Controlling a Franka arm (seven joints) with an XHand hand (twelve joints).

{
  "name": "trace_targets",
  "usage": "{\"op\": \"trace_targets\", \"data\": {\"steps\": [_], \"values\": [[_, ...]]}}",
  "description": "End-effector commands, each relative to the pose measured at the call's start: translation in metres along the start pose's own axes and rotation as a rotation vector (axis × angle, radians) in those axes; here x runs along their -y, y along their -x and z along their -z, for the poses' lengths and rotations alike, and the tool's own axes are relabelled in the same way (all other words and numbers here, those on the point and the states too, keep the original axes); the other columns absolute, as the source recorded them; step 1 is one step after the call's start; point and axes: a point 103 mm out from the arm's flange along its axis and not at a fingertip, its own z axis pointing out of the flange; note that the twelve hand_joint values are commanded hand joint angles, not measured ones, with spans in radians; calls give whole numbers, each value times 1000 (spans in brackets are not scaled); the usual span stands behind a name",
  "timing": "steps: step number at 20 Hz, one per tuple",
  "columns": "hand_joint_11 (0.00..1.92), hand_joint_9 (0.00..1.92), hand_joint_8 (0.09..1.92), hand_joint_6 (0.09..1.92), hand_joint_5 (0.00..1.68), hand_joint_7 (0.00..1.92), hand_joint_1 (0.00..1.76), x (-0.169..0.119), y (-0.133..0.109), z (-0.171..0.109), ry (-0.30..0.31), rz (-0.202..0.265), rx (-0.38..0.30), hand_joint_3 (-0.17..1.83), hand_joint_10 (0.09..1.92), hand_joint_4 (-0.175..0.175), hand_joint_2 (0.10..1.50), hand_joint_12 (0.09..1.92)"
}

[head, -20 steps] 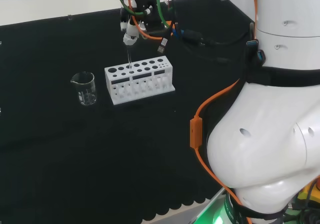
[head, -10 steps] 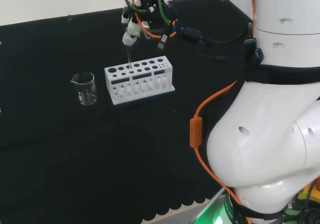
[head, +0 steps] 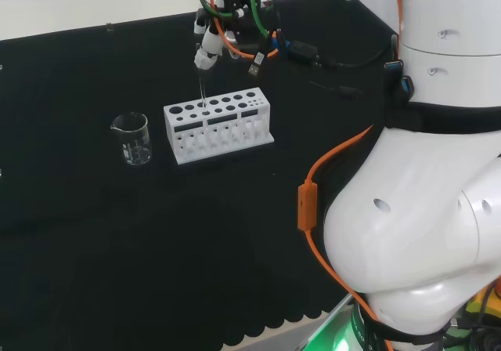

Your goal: Put the glass rod back on the white test tube rack.

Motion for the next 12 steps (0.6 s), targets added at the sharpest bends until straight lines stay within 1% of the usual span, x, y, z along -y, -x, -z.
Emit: {"op": "trace_targets", "data": {"steps": [1,5,7,12], "values": [[1919,1920,723,647,194,1118,1117,1,4,0,12,-6,-17,-175,297,-175,849,335],[1920,1920,725,650,205,1116,1132,2,4,1,11,-3,-18,-175,302,-175,853,336],[1920,1920,726,652,210,1116,1134,2,5,3,14,-5,-7,-175,303,-175,854,337],[1920,1920,729,660,230,1116,1136,9,6,18,30,-17,6,-175,306,-175,857,341]]}}
